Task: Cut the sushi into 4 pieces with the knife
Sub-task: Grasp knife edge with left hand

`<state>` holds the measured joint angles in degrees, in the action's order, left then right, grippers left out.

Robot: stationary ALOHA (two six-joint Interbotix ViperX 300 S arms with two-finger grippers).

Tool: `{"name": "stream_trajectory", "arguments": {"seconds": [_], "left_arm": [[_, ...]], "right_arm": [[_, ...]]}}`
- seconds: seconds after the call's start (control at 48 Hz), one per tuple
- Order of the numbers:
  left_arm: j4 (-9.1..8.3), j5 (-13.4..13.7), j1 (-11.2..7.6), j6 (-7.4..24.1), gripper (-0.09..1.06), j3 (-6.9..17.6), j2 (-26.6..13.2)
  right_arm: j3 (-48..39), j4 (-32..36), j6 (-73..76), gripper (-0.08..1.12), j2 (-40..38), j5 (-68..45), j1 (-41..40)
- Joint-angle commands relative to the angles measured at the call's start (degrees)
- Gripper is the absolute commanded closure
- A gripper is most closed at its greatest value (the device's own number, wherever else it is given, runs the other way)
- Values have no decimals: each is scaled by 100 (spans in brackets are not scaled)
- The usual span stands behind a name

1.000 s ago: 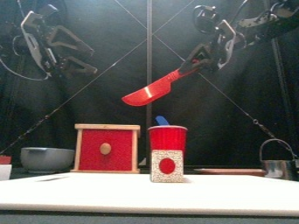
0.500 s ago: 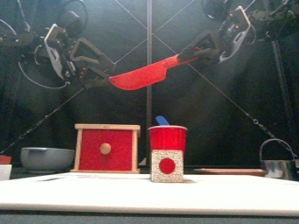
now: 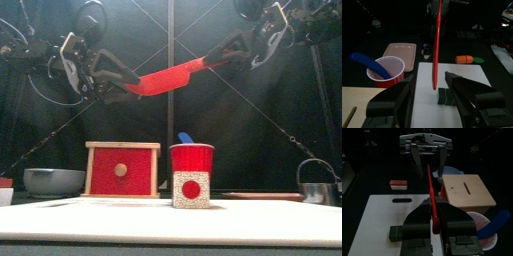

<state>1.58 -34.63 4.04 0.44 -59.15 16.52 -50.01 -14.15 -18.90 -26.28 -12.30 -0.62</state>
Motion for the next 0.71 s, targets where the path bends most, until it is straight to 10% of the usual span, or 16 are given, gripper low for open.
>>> {"name": "stream_trajectory", "arguments": {"seconds": [0.021,0.708], "left_arm": [[-18,-114,35,0,26,149,0],[-299,-483,35,0,69,62,-325]], "right_arm": [[44,9,-9,99,-114,-62,18],[-62,-615,18,99,141,53,123]]}}
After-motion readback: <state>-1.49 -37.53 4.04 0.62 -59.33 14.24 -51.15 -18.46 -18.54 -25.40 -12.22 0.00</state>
